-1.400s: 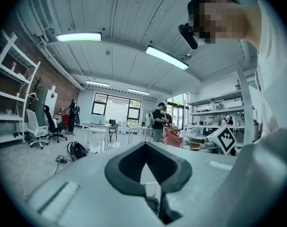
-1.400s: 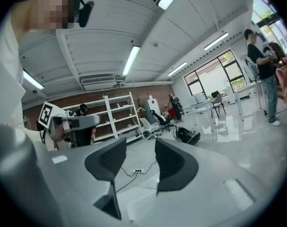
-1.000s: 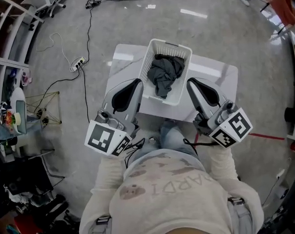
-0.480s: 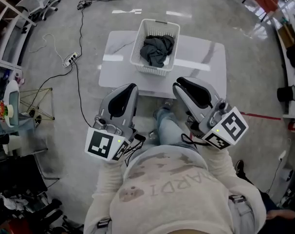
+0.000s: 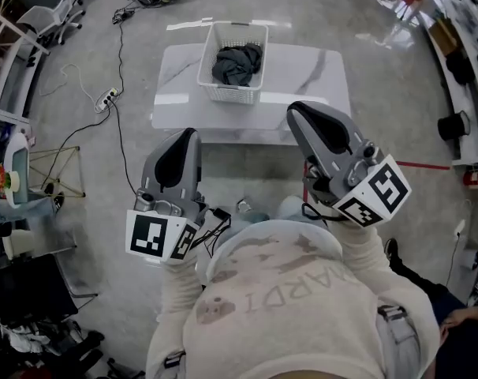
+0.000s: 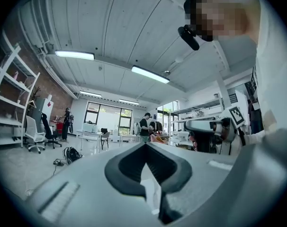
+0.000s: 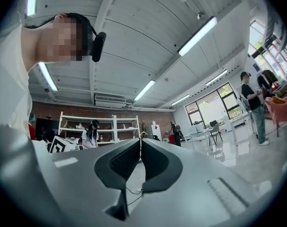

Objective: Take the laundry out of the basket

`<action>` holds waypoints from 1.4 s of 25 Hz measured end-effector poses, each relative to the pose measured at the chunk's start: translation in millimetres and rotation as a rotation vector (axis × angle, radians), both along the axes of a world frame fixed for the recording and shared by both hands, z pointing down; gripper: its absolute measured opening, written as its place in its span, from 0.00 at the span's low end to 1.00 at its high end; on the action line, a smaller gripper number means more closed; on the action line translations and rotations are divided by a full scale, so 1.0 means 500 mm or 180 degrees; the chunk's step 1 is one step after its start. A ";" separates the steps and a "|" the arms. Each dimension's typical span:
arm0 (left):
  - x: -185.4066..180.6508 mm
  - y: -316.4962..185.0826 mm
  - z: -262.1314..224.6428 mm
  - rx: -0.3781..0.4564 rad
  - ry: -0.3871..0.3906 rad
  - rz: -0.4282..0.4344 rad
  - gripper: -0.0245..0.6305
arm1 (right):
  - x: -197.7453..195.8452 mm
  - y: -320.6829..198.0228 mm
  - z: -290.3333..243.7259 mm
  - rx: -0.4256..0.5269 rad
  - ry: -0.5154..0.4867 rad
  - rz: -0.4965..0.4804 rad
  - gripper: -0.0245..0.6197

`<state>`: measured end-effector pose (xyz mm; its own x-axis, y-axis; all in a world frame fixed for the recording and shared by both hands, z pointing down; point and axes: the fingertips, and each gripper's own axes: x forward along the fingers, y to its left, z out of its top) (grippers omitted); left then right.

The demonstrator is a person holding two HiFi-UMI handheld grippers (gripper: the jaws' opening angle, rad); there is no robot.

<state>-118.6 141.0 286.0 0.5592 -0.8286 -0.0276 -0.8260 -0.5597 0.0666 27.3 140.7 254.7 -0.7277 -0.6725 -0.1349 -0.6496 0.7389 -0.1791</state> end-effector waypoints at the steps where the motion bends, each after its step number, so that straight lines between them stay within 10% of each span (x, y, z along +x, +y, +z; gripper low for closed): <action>1: 0.005 0.010 -0.005 0.0019 -0.0027 0.0000 0.04 | 0.006 0.008 -0.004 -0.0003 -0.0008 -0.0013 0.09; 14: 0.361 0.142 -0.017 0.0112 0.0120 0.0287 0.04 | 0.305 0.189 0.036 -0.0082 0.0308 0.0105 0.08; 19: 0.483 0.240 -0.025 0.0226 -0.0054 0.0007 0.04 | 0.396 0.252 0.062 -0.0025 0.0565 -0.0049 0.08; 35: 0.490 0.392 -0.030 0.0087 -0.0262 -0.0714 0.04 | 0.360 0.352 0.062 0.0093 0.0548 -0.0713 0.08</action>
<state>126.6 336.8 271.2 0.3624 -0.9319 -0.0135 -0.9319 -0.3622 -0.0188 207.2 316.5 285.9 -0.8717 -0.4899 -0.0133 -0.4885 0.8707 -0.0566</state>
